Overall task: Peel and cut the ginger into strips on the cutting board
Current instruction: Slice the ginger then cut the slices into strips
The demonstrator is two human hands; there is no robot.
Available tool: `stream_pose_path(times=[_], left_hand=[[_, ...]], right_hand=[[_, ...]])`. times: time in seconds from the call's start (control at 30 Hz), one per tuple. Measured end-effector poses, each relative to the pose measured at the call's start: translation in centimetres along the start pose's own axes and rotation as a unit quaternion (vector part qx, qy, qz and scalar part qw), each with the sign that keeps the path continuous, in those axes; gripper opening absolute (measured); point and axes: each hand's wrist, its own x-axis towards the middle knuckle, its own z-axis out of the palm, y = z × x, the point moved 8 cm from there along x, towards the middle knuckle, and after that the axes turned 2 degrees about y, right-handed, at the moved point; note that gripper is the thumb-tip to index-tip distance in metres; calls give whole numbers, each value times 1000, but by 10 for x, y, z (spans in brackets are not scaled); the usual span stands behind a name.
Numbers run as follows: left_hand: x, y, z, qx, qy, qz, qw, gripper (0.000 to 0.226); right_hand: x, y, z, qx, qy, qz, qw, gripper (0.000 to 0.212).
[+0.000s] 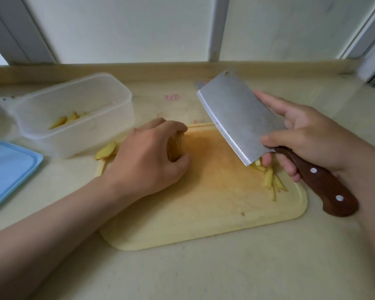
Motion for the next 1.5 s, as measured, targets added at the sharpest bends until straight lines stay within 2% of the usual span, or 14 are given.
stream_pose_path(times=[0.23, 0.37, 0.5, 0.6, 0.87, 1.0, 1.07, 1.13, 1.2, 1.27, 1.33, 1.4, 1.5], left_hand=[[-2, -1, -13, -52, 55, -17, 997, 43], [-2, -5, -15, -45, 45, -29, 998, 47], [-2, -10, -15, -40, 18, -48, 998, 42], [-3, -7, -19, -32, 18, -50, 998, 49], [-5, -2, -30, -47, 113, -9, 992, 29], [-11, 18, -45, -129, 177, 29, 975, 14], [-14, 26, -38, -227, 126, -4, 966, 22], [-17, 32, -20, -303, 33, -63, 950, 39], [-22, 37, -3, -315, -48, -91, 943, 48], [-27, 37, 9, -282, -99, -96, 949, 45], [-28, 38, 12, -223, -95, -63, 968, 35], [-28, 44, 5, -134, -43, 18, 990, 25], [-35, 60, 3, -42, -4, 154, 987, 15]], right_hand=[[-5, -3, 4, 9, 17, -4, 1000, 83], [-4, -4, 7, 8, 14, -5, 1000, 84], [-1, 1, 9, 4, 11, -2, 1000, 89], [-1, 1, 11, -1, 5, -3, 1000, 91], [-1, -2, 10, 1, 9, -18, 1000, 90], [-2, -5, 9, 1, 7, -23, 1000, 89], [-3, -6, 9, 0, 5, -26, 1000, 89], [-4, -7, 9, -1, 4, -30, 1000, 88], [-5, -8, 8, -2, 4, -32, 999, 87], [-5, -6, 6, -10, 9, -31, 999, 90], [-5, -5, 6, -15, 10, -33, 999, 91], [-4, -4, 6, -22, 6, -33, 999, 90], [-4, -2, 5, -38, 10, -20, 999, 92]])
